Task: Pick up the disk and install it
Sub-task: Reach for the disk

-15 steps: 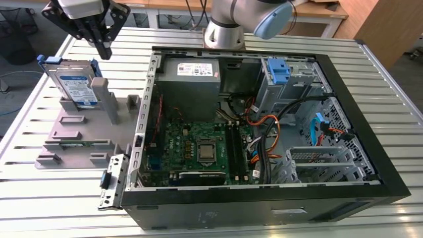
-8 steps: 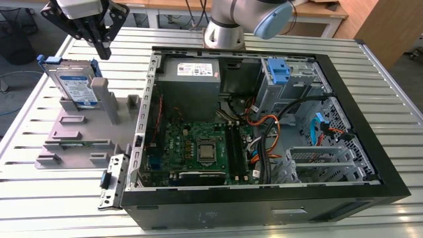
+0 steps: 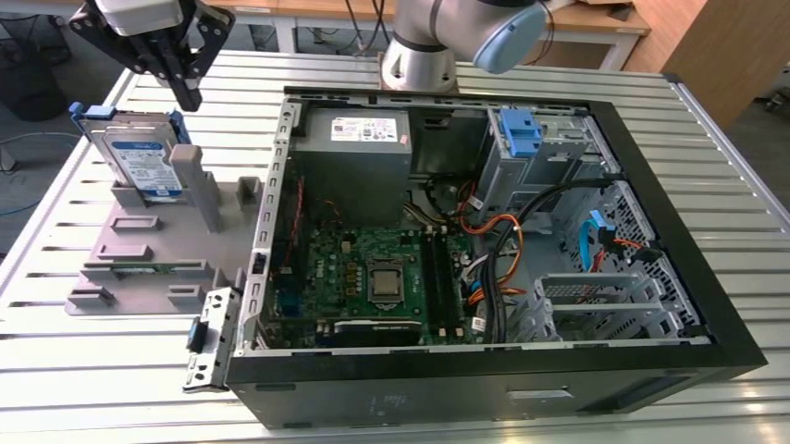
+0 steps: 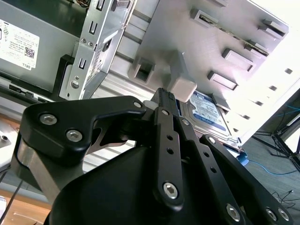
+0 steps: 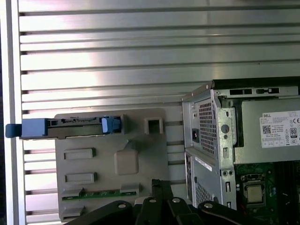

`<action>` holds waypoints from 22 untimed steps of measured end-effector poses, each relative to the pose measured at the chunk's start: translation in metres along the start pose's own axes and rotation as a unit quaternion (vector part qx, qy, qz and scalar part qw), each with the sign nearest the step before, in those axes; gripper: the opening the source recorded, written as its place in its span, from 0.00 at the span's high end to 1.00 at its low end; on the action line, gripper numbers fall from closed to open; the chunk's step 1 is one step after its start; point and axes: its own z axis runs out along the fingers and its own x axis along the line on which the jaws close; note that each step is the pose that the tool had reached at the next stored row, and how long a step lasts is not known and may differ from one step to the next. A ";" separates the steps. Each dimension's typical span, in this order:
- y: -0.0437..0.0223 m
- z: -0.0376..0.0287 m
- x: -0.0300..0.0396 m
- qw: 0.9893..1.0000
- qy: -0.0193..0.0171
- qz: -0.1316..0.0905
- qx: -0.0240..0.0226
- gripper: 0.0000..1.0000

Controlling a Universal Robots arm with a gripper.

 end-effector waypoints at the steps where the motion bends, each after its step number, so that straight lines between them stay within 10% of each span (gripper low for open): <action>1: -0.0001 0.0000 0.0008 1.000 0.000 0.000 0.000 0.89; 22: -0.0021 0.0000 0.0271 1.000 -0.002 0.000 0.000 0.89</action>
